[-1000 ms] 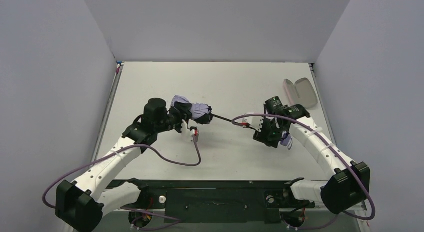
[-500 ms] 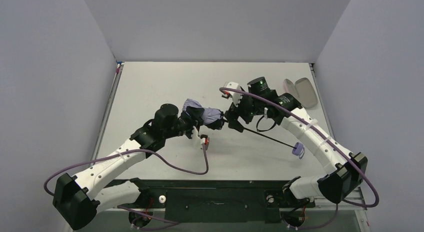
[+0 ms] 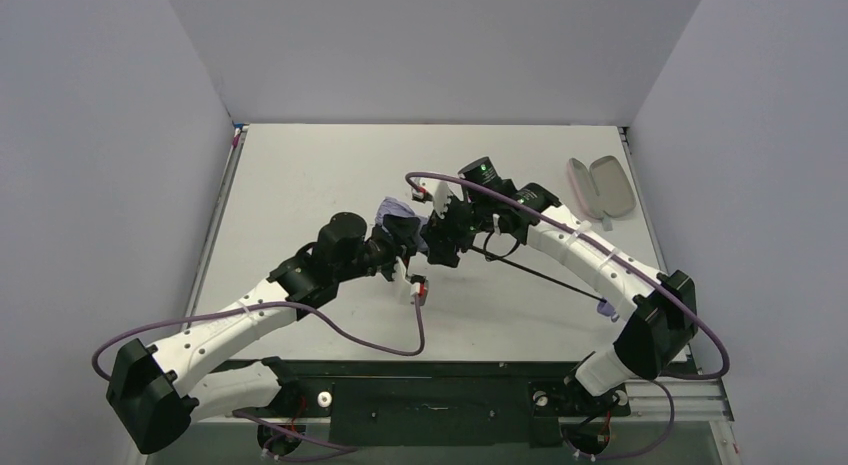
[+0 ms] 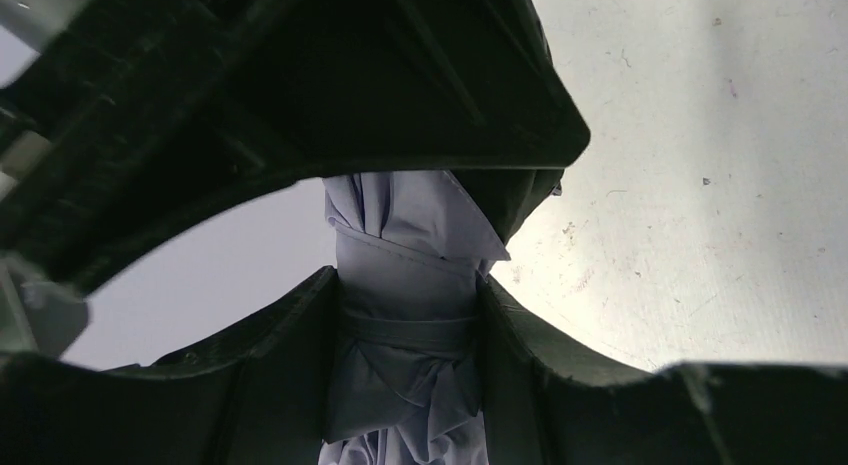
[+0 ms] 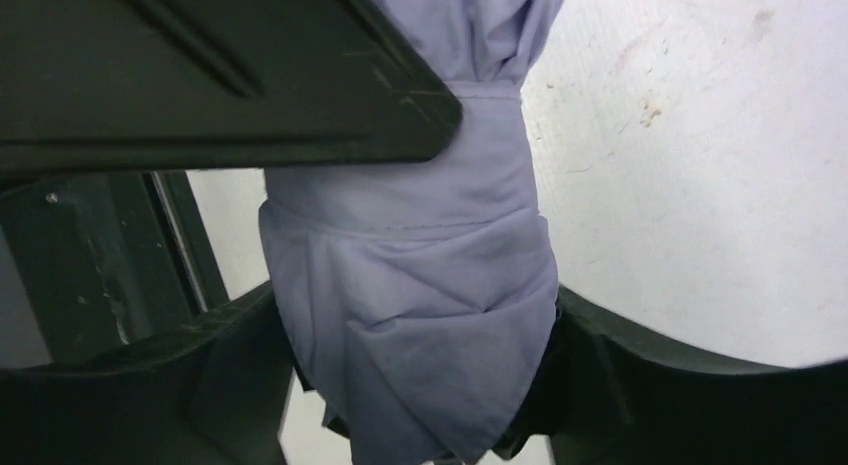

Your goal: Open the umbrella

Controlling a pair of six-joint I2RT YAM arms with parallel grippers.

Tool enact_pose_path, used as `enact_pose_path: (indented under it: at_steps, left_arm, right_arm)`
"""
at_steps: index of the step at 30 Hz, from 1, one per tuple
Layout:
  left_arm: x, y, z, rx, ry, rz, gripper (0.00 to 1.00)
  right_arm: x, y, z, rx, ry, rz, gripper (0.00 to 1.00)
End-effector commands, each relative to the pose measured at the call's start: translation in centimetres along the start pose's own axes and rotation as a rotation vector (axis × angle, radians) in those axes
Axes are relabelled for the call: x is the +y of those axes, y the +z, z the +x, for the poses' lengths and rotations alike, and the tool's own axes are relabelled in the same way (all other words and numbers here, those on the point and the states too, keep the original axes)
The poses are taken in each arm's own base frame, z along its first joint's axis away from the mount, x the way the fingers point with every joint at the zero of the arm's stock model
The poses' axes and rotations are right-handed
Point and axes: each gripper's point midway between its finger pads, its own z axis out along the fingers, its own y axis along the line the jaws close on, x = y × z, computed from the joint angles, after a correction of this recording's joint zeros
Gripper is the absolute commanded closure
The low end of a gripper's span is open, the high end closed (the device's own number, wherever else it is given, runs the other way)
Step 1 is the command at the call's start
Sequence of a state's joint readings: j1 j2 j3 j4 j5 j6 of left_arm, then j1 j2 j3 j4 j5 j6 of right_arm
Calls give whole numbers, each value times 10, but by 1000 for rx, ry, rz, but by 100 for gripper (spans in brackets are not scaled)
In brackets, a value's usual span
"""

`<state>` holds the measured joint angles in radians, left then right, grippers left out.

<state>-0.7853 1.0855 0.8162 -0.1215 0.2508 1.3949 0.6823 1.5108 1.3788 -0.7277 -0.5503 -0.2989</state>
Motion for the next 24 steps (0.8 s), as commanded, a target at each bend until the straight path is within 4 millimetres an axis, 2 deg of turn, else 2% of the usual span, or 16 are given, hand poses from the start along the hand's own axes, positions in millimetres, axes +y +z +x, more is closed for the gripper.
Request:
enact_pose_path:
  at_steps: [1,2,3,4,5,6,7,8,9,11,14,15,16,21,24]
  left_arm:
    - [77,-21,-20,-45,25,-232,100]
    - [78,-24,-21,-46,6,-241,100]
    - [77,-26,-20,-44,-6,-243,100]
    - [78,-31,-19,-38,-51,-256,100]
    - [81,-35,-18,-27,-86,-272,94]
    - [76,-39,-16,-23,-166,-262,85]
    - [82,-46,-16,-15,-211,-275,65]
    - [76,-52,-13,-5,-307,-261,55]
    - [79,-59,-12,3,-362,-258,40]
    - [86,-75,-7,-2,-514,-280,27]
    - [106,-104,6,-32,-810,-371,20]
    - [107,-108,3,-63,-860,-362,18]
    - [111,-115,9,-69,-964,-392,17]
    - [127,-129,4,-189,-1219,-457,16]
    - [126,-126,-2,-259,-1314,-435,16]
  right_arm:
    - [-8,0,-12,-33,-23,13,45]
    - [-9,0,-11,-31,-26,14,68]
    - [-13,-2,-11,-35,-22,21,78]
    - [-13,-6,-13,-45,-23,20,96]
    - [-18,-10,-15,-55,-15,29,100]
    - [-18,-14,-18,-71,-12,23,100]
    - [-23,-19,-21,-87,-4,30,100]
    - [-21,-24,-27,-111,3,15,100]
    - [-25,-31,-31,-132,13,20,100]
    - [-27,-41,-40,-174,37,4,100]
    - [-23,-53,-52,-225,68,-35,100]
    - [-24,-59,-59,-245,90,-38,100]
    - [-23,-63,-66,-266,96,-51,100]
    - [-9,-77,-88,-336,174,-128,100]
    - [-2,-81,-98,-368,228,-187,100]
